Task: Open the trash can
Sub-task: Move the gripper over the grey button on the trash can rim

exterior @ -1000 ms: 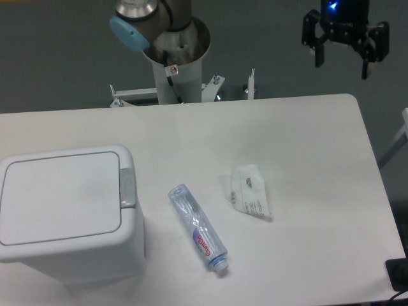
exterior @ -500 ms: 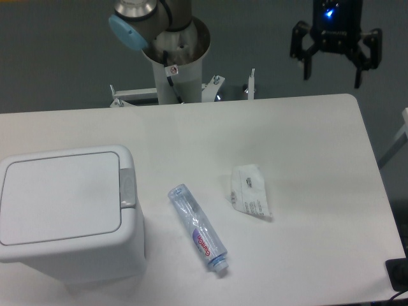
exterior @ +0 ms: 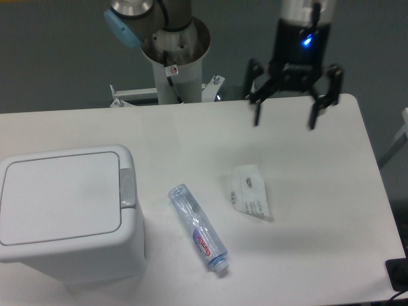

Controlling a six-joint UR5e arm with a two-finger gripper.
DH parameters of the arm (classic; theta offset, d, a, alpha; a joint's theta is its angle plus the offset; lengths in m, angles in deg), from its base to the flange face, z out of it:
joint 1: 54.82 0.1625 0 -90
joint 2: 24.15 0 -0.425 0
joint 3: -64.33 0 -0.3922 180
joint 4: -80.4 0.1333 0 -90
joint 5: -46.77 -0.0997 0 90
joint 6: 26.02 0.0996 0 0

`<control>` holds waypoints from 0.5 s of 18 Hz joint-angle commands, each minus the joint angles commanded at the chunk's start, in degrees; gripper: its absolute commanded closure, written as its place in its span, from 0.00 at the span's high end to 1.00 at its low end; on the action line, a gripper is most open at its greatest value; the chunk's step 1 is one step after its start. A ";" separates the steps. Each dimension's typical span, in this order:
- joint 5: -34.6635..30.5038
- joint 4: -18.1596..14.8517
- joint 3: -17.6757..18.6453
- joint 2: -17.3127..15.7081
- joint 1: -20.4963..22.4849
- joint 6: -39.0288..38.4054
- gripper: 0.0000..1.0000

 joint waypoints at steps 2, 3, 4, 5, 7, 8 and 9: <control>0.35 2.53 0.18 2.54 -2.55 -4.83 1.00; 0.53 4.03 0.44 3.17 -4.39 -6.94 1.00; 0.53 5.35 0.96 3.96 -5.62 -9.49 1.00; 0.70 5.54 1.05 4.14 -5.64 -10.21 1.00; 1.93 5.89 0.97 4.40 -5.81 -12.40 1.00; 2.11 6.76 0.88 4.84 -6.42 -13.54 1.00; 2.11 7.81 0.88 4.93 -7.12 -14.42 1.00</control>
